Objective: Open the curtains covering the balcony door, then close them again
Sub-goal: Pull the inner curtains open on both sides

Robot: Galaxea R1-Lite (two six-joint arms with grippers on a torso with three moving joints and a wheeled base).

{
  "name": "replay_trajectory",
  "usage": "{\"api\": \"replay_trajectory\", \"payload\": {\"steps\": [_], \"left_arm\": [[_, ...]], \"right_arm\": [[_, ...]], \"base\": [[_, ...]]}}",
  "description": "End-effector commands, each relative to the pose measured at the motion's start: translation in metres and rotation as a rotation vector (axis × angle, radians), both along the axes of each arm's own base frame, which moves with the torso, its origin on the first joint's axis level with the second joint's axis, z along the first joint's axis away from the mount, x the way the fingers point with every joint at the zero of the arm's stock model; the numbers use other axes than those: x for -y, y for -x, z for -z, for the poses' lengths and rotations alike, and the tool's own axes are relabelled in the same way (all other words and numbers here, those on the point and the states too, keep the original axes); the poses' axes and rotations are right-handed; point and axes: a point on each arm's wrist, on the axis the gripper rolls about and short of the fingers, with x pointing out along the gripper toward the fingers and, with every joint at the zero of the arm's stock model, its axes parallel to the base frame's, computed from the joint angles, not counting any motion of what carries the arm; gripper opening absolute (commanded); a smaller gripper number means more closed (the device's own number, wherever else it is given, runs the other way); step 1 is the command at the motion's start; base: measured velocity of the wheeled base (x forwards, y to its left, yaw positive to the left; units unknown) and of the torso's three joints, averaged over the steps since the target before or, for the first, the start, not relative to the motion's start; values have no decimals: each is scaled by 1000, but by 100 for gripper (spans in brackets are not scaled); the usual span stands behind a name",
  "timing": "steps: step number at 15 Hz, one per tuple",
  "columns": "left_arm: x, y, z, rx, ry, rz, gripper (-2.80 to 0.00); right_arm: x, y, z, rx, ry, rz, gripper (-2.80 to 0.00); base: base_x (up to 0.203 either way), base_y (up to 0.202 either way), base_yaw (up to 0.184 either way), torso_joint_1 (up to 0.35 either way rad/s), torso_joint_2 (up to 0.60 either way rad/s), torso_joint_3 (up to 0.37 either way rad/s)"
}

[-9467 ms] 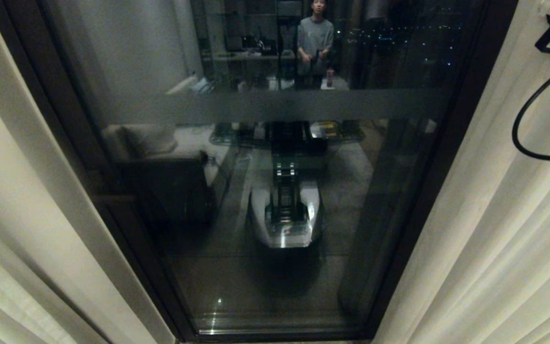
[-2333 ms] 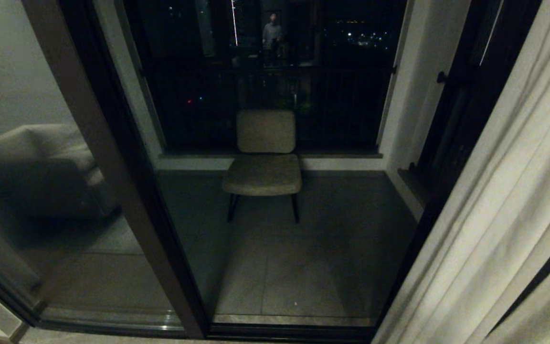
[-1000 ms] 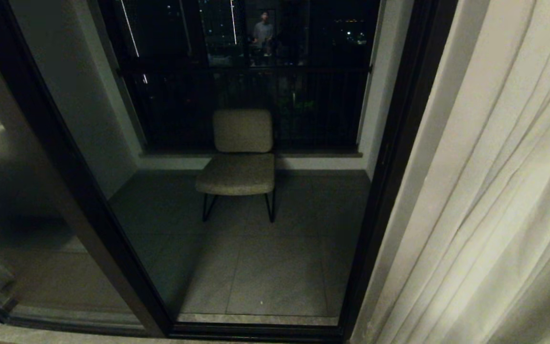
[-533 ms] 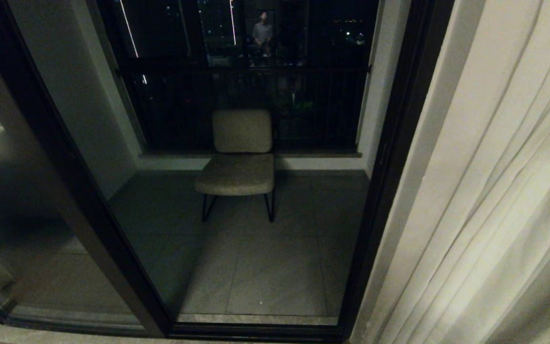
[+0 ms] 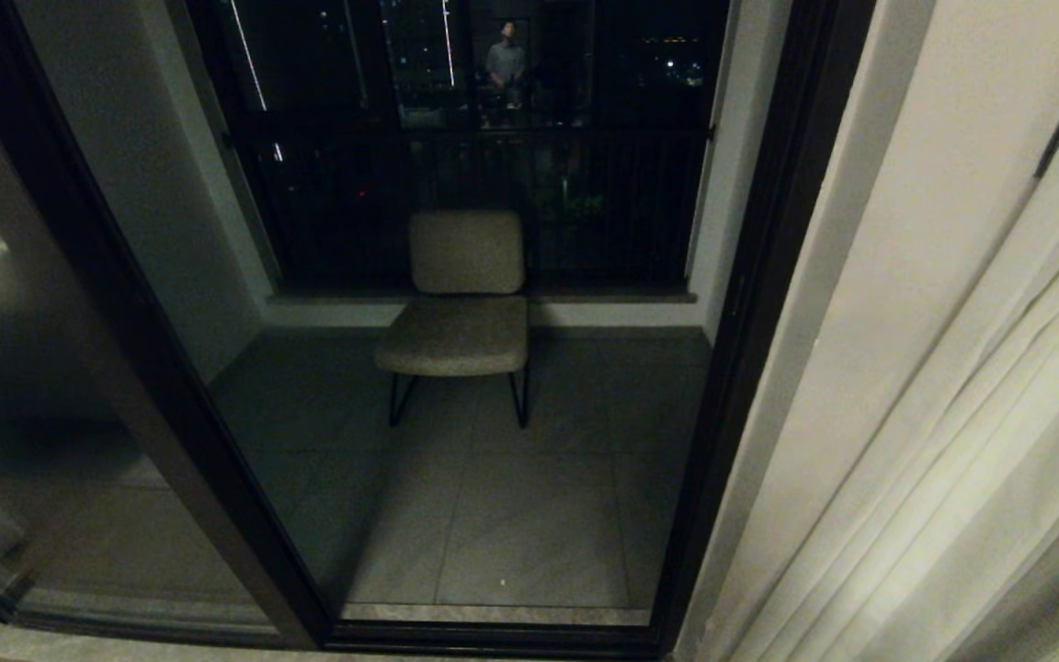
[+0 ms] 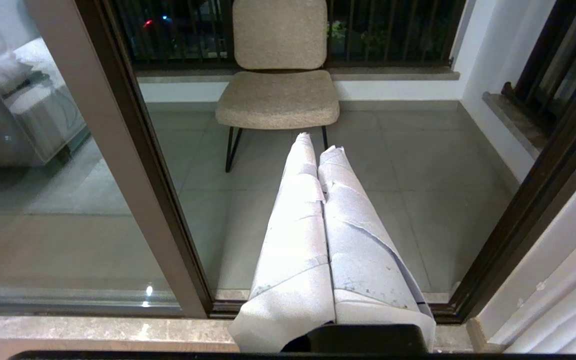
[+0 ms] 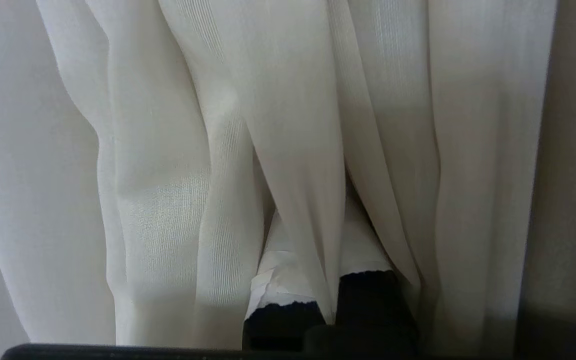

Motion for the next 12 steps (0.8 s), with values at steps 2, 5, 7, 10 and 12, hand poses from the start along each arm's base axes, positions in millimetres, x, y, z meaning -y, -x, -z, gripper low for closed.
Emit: {"api": "replay_trajectory", "payload": {"steps": [2,5,7,10,12], "left_arm": [[0,0,0,1,0,0,-280],[0,0,0,1,0,0,-280],[0,0,0,1,0,0,-280],[0,0,0,1,0,0,-280],[0,0,0,1,0,0,-280]], "right_arm": [[7,3,3,-15,-4,24,-280],[2,6,-3,-2,5,12,-280],[-9,8,-9,13,13,-14,-280],[-32,16,-20,42,28,-68,-280],[-53,26,-24,47,29,-119,-280]], "base": [[0,0,0,0,0,0],[0,0,0,0,0,0],[0,0,0,0,0,0],[0,0,0,0,0,0],[0,0,0,0,0,0]]}}
